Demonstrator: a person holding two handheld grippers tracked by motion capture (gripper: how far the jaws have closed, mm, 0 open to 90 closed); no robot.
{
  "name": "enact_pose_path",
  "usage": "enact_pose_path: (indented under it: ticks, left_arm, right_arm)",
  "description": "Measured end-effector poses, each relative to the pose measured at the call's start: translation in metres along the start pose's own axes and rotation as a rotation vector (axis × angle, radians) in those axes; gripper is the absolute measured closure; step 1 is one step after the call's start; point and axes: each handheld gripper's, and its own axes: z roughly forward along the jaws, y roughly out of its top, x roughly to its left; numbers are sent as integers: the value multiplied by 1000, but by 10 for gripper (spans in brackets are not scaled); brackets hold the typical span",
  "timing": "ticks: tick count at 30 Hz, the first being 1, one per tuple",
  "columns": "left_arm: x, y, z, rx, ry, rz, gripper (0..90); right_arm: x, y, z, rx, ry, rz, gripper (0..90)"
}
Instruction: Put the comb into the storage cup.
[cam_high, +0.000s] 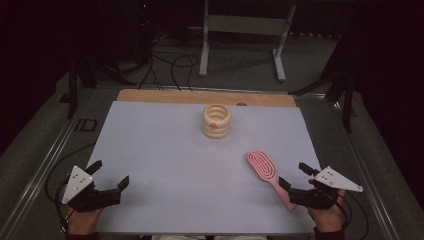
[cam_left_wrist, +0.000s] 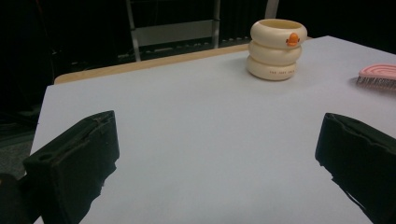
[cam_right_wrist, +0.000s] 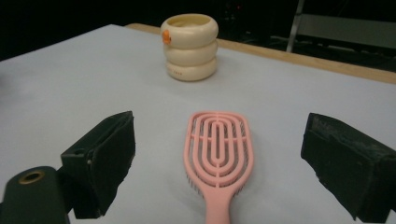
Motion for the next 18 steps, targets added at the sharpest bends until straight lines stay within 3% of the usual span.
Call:
enact_pose_path:
  ticks: [5, 18]
  left_arm:
    - [1, -1, 1, 9, 2, -4, 2]
    - [0, -3, 3, 17, 1, -6, 2]
  right_arm:
    - [0, 1, 3, 41, 11, 9, 98]
    - [-4, 9, 15, 167, -16, -4, 95]
